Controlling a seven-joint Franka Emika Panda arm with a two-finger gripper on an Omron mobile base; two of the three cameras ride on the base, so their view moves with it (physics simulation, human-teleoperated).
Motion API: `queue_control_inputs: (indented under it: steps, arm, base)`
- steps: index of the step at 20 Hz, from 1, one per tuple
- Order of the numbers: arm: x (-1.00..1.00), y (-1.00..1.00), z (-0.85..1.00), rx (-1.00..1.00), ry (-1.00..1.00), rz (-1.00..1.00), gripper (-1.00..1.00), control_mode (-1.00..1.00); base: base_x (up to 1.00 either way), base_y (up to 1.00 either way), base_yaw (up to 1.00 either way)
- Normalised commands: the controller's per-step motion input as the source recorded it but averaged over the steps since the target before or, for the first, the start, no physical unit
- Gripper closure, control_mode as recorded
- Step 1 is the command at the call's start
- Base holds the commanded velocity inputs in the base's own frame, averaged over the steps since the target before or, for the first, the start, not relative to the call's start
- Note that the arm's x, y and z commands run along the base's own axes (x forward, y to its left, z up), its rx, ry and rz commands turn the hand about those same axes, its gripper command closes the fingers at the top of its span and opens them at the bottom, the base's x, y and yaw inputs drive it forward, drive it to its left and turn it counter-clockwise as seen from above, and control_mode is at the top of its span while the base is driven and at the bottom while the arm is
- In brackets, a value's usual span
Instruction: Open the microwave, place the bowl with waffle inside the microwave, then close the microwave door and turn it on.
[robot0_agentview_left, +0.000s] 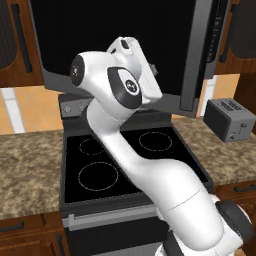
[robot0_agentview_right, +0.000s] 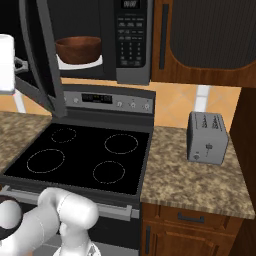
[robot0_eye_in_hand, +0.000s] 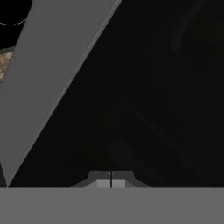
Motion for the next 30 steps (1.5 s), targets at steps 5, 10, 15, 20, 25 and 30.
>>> queue_control_inputs:
  steps: [5, 10, 15, 20, 25, 30]
  arm:
    - [1.00, -0.07, -0.22, 0.19, 0.03, 0.67, 1.00, -1.00]
    - [1.00, -0.10, -0.32, 0.10, 0.00, 0.67, 1.00, -1.00]
    - [1.00, -0.10, -0.37, 0.05, -0.04, 0.60, 1.00, -1.00]
    - [1.00, -0.05, -0.42, 0.01, -0.28, 0.50, 1.00, -1.00]
    - [1.00, 0.00, -0.44, 0.00, -0.35, 0.42, 1.00, -1.00]
    - [1.00, 0.00, -0.33, 0.00, -0.27, 0.31, 1.00, -1.00]
  base:
    - [0.00, 0.00, 0.00]
    - [0.00, 0.00, 0.00]
    - [0.00, 0.00, 0.00]
    - [0.00, 0.00, 0.00]
    - [0.00, 0.00, 0.00]
    - [0.00, 0.00, 0.00]
